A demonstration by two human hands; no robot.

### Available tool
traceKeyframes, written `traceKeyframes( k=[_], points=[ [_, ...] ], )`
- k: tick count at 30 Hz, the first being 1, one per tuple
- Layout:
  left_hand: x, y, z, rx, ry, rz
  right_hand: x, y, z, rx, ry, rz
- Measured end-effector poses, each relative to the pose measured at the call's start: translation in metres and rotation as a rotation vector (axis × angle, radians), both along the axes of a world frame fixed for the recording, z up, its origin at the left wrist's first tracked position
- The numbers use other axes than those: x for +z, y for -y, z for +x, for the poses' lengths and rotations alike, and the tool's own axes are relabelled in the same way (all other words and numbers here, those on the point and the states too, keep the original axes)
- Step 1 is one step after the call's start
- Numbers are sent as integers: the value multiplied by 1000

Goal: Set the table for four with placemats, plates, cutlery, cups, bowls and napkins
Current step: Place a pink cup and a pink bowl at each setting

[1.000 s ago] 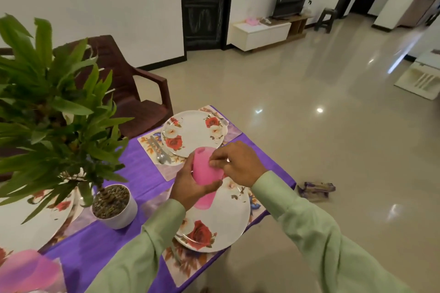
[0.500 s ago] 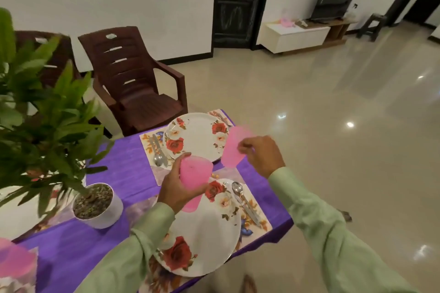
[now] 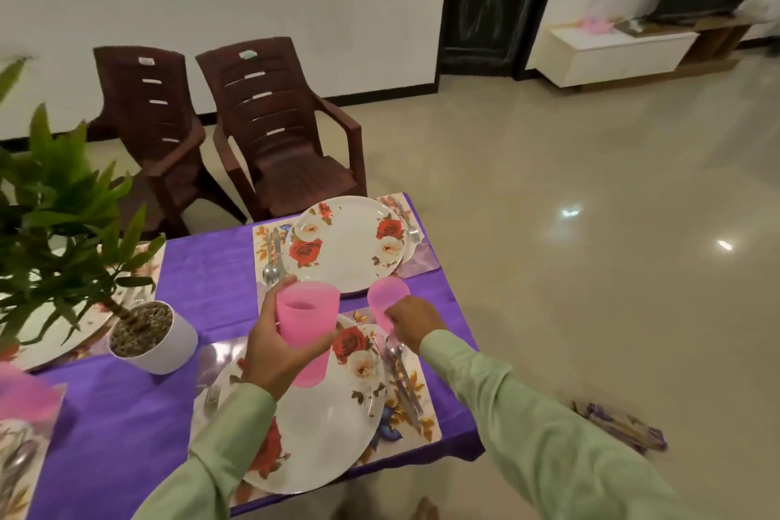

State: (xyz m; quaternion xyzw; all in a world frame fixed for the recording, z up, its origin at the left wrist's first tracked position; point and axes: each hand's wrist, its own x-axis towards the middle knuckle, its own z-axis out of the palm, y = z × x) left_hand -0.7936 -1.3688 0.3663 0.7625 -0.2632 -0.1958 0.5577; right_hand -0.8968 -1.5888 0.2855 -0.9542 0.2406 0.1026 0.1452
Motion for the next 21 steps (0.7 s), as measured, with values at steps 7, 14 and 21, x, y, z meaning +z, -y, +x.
traceKeyframes(
  k=[7, 14, 21],
  points=[
    [0, 17, -14, -4, -13, -1, 2, 16, -8, 99, 68, -11],
    [-5, 74, -39, -135, 8, -28, 42, 44, -57, -122, 618, 86],
    [-3, 161, -80, -207, 34, -55, 104, 111, -112, -204, 867, 294]
  ],
)
